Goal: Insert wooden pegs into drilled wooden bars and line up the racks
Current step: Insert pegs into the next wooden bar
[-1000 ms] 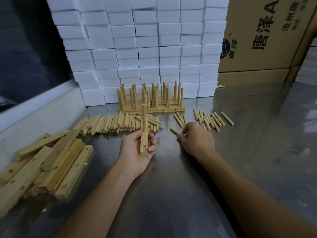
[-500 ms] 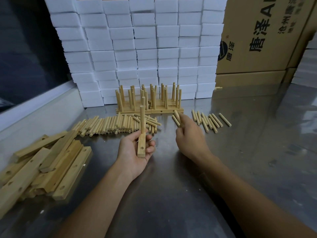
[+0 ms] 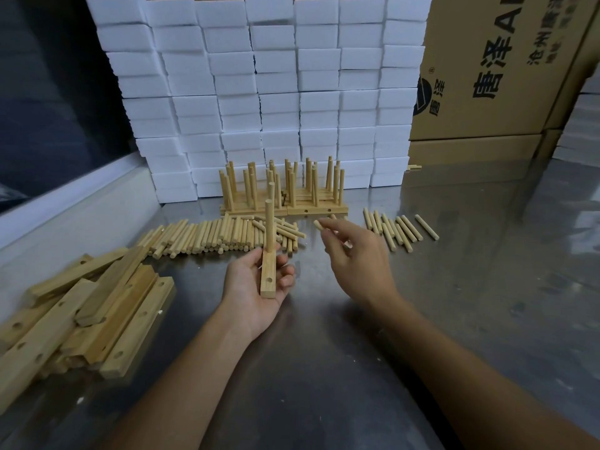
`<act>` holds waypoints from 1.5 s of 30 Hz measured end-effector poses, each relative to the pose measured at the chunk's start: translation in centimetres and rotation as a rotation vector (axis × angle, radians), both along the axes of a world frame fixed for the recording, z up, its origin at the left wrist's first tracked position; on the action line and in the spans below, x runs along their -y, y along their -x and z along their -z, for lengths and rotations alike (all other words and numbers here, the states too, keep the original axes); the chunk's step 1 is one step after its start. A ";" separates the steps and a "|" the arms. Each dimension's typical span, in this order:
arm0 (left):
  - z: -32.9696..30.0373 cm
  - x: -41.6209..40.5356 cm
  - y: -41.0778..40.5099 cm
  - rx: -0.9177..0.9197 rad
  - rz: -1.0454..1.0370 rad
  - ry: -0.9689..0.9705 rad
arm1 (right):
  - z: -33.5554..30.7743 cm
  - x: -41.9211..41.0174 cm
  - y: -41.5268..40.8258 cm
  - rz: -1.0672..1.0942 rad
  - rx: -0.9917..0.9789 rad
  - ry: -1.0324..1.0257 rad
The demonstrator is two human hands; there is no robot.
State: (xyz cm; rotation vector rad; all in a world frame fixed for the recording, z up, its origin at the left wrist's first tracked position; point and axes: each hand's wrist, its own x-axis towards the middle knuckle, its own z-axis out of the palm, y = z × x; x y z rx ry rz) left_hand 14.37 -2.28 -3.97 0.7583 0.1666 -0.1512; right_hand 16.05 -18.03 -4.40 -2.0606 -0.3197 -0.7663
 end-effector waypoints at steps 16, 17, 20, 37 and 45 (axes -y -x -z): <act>0.4 -0.3 -0.4 0.026 -0.002 0.056 | -1.5 -1.6 1.3 -0.303 -0.374 -0.547; 0.4 -0.3 -0.4 0.031 0.001 0.055 | -1.4 -1.7 1.4 -0.308 -0.368 -0.531; 0.4 -0.3 -0.5 0.038 0.011 0.055 | -1.1 -1.7 1.5 -0.324 -0.352 -0.498; 0.4 -0.2 -0.5 0.025 -0.005 0.057 | -2.2 -1.6 1.9 -0.391 -0.368 -0.661; 0.5 -0.4 -0.6 0.016 -0.003 0.052 | -2.6 -1.3 2.1 -0.363 -0.330 -0.762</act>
